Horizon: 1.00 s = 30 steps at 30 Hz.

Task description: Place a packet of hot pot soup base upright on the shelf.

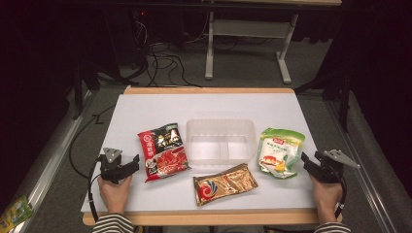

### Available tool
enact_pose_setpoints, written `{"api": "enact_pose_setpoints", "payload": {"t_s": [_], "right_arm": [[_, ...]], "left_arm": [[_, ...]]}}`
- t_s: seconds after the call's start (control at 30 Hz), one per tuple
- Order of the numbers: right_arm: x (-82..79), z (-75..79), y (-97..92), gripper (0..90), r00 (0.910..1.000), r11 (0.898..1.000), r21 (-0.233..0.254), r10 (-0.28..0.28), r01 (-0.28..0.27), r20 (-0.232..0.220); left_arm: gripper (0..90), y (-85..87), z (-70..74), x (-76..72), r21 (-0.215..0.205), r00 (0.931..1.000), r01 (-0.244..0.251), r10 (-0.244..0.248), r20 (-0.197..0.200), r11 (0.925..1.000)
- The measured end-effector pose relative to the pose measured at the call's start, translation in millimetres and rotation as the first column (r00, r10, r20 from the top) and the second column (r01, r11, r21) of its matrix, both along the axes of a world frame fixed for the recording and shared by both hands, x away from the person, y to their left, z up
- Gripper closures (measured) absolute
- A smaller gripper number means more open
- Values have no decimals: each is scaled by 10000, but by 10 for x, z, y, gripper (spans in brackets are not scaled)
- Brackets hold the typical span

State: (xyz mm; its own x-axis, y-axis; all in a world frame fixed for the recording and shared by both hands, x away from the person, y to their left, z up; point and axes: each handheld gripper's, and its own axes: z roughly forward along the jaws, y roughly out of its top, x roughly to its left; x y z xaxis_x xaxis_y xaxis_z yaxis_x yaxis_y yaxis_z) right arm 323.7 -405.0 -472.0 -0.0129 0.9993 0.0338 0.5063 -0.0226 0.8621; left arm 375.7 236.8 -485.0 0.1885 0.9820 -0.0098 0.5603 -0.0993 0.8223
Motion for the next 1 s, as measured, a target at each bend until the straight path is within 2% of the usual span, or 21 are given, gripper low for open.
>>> {"api": "enact_pose_setpoints", "payload": {"t_s": [0.17,0.47,0.73,0.77,1.0], "right_arm": [[-32,19,7,450,9999,9999,-83,126,-126,-8],[-128,73,18,435,9992,9994,64,351,-353,167],[-168,146,41,379,9945,9934,479,1042,-1044,57],[-169,164,46,369,9934,9913,645,1151,-1150,24],[-134,239,80,341,9889,9844,946,1489,-1486,39]], "left_arm": [[243,-1,0,-2,18,10000,10,-10,36,10000],[241,-5,1,-10,25,9999,70,-70,115,10000],[241,-11,2,-15,90,9998,48,-49,174,9999],[241,-11,2,-16,93,9998,41,-43,185,9999],[240,-13,2,-14,105,9998,50,-52,169,9999]]}}
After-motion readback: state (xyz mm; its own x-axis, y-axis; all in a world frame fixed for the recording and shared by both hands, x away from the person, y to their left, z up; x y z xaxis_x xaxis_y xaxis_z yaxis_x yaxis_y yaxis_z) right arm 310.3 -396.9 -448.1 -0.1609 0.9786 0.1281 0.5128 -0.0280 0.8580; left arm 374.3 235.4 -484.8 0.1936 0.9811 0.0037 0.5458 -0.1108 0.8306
